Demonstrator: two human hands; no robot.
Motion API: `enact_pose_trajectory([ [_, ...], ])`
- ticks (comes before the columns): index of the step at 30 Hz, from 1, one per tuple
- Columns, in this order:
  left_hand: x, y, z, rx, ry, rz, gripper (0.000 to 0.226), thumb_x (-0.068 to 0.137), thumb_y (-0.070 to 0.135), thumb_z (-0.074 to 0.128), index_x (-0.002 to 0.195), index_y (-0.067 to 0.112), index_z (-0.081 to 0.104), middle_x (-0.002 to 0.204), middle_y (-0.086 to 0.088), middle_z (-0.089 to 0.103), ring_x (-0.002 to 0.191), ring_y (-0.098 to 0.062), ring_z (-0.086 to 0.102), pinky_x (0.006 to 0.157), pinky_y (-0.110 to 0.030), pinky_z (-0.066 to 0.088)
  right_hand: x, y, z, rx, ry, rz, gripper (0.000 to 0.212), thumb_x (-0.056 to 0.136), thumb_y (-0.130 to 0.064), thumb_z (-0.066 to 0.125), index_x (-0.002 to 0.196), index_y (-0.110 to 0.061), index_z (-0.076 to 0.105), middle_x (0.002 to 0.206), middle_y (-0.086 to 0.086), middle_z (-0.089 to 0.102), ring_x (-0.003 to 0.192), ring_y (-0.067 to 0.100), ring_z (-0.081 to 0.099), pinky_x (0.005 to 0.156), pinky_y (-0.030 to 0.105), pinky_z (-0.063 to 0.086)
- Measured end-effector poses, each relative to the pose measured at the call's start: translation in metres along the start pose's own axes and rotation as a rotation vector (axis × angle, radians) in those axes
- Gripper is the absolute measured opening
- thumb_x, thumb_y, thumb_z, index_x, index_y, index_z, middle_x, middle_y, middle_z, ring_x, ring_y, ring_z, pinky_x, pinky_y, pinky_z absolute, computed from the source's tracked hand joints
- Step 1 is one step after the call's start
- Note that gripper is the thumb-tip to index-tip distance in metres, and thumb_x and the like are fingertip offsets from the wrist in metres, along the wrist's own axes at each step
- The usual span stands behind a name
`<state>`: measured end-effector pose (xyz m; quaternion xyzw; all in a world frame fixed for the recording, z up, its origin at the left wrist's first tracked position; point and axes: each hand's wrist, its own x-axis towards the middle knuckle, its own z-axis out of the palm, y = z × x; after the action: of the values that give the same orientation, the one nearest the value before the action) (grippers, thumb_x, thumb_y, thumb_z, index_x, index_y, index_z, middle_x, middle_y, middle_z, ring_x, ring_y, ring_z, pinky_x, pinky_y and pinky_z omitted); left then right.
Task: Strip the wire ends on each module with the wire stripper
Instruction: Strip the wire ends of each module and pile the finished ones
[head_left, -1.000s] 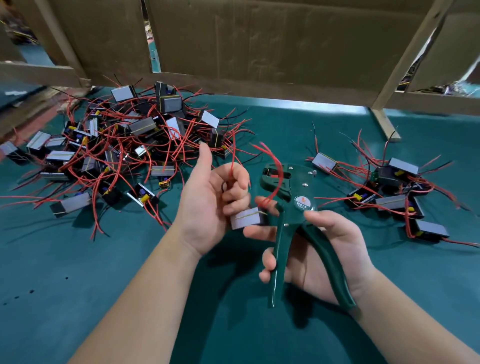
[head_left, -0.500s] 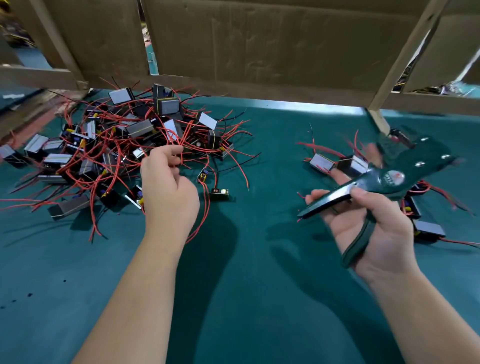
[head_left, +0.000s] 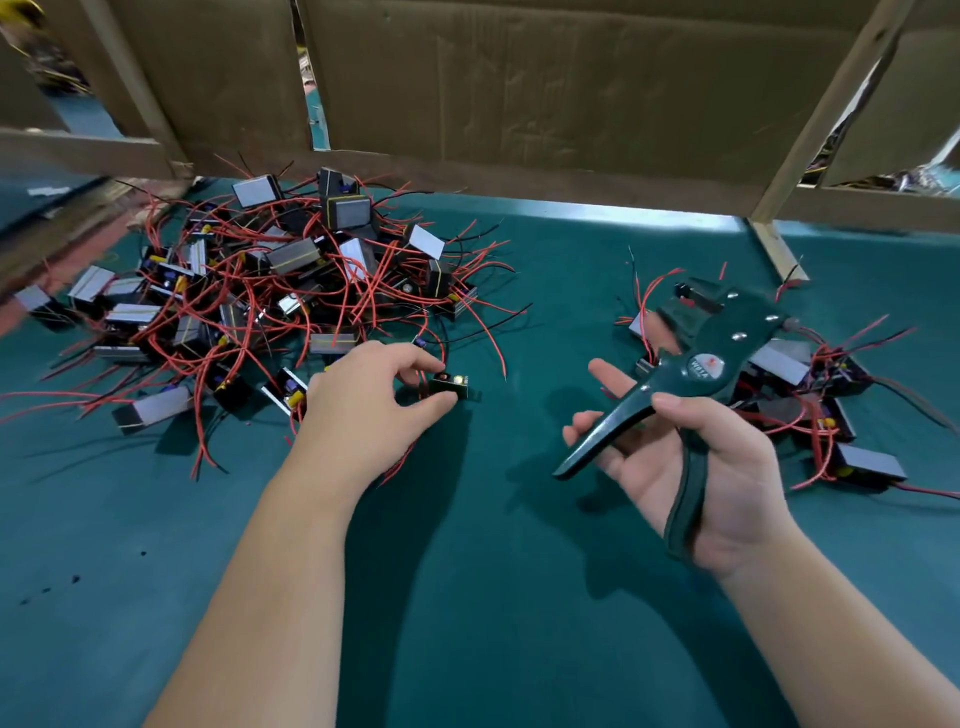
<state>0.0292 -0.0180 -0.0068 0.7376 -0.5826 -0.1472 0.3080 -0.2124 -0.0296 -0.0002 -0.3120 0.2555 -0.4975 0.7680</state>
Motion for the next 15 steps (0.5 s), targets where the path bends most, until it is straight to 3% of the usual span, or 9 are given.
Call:
enact_pose_trajectory([
  [2, -0.001, 0.002, 0.004, 0.011, 0.064, 0.014, 0.013, 0.077, 0.043, 0.074, 0.079, 0.041, 0.061, 0.075, 0.016, 0.058, 0.072, -0.001, 0.051, 0.085, -0.042, 0.046, 0.002, 0.002, 0.001, 0.02, 0.026, -0.011, 0.065, 0.07, -0.007, 0.054, 0.131, -0.029, 0.056, 0.131, 0.013, 0.052, 0.074, 0.037, 0.066, 0.078, 0.049, 0.057],
  [4, -0.002, 0.005, 0.007, 0.026, 0.126, 0.0, 0.013, 0.078, 0.042, 0.072, 0.076, 0.035, 0.061, 0.067, 0.016, 0.059, 0.07, -0.002, 0.054, 0.081, -0.038, 0.045, 0.004, 0.003, 0.003, 0.035, 0.048, -0.029, 0.057, 0.067, -0.005, 0.059, 0.12, -0.026, 0.065, 0.103, 0.007, 0.06, 0.075, 0.036, 0.066, 0.078, 0.048, 0.057],
  [6, -0.003, 0.008, 0.012, 0.038, 0.191, -0.051, 0.014, 0.081, 0.041, 0.069, 0.078, 0.031, 0.06, 0.064, 0.017, 0.06, 0.071, -0.009, 0.057, 0.074, -0.034, 0.044, 0.004, 0.001, 0.005, 0.019, 0.074, -0.038, 0.028, 0.07, -0.011, 0.055, 0.091, -0.017, 0.074, 0.078, 0.005, 0.064, 0.077, 0.035, 0.065, 0.076, 0.046, 0.058],
  [7, -0.002, 0.008, 0.013, 0.041, 0.225, -0.082, 0.013, 0.083, 0.039, 0.068, 0.081, 0.029, 0.06, 0.066, 0.016, 0.061, 0.073, -0.013, 0.058, 0.069, -0.032, 0.043, 0.005, 0.0, 0.004, 0.018, 0.111, -0.037, 0.018, 0.071, -0.013, 0.054, 0.08, -0.012, 0.07, 0.074, 0.007, 0.064, 0.079, 0.035, 0.064, 0.075, 0.045, 0.058],
  [9, 0.0, 0.006, 0.014, 0.015, 0.271, -0.127, 0.011, 0.087, 0.031, 0.065, 0.093, 0.023, 0.06, 0.076, 0.01, 0.066, 0.078, -0.019, 0.06, 0.063, -0.028, 0.039, 0.007, -0.003, 0.0, 0.025, 0.205, -0.055, 0.006, 0.075, -0.013, 0.054, 0.079, -0.008, 0.055, 0.08, 0.011, 0.061, 0.083, 0.035, 0.064, 0.075, 0.046, 0.057],
  [12, 0.001, 0.004, 0.007, -0.088, 0.335, -0.061, 0.029, 0.084, 0.015, 0.065, 0.111, 0.018, 0.054, 0.089, 0.004, 0.062, 0.083, -0.015, 0.055, 0.067, -0.016, 0.034, 0.007, -0.008, -0.006, 0.028, 0.253, -0.096, 0.008, 0.087, -0.01, 0.047, 0.08, -0.009, 0.05, 0.081, 0.011, 0.057, 0.084, 0.037, 0.066, 0.076, 0.047, 0.056],
  [13, -0.002, 0.005, 0.004, -0.087, 0.376, -0.017, 0.037, 0.081, 0.013, 0.065, 0.115, 0.017, 0.053, 0.097, 0.001, 0.059, 0.09, -0.017, 0.053, 0.073, -0.017, 0.033, 0.006, -0.01, -0.007, 0.026, 0.247, -0.103, 0.012, 0.087, -0.011, 0.046, 0.078, -0.008, 0.053, 0.078, 0.01, 0.059, 0.084, 0.037, 0.066, 0.075, 0.047, 0.057],
  [15, -0.007, 0.011, 0.0, 0.035, 0.5, -0.008, 0.044, 0.073, 0.013, 0.065, 0.115, 0.018, 0.055, 0.113, -0.006, 0.052, 0.105, -0.029, 0.046, 0.085, -0.034, 0.034, 0.003, -0.012, -0.006, 0.032, 0.209, -0.09, 0.015, 0.082, -0.014, 0.049, 0.085, -0.004, 0.059, 0.085, 0.012, 0.068, 0.079, 0.037, 0.066, 0.072, 0.046, 0.058],
])
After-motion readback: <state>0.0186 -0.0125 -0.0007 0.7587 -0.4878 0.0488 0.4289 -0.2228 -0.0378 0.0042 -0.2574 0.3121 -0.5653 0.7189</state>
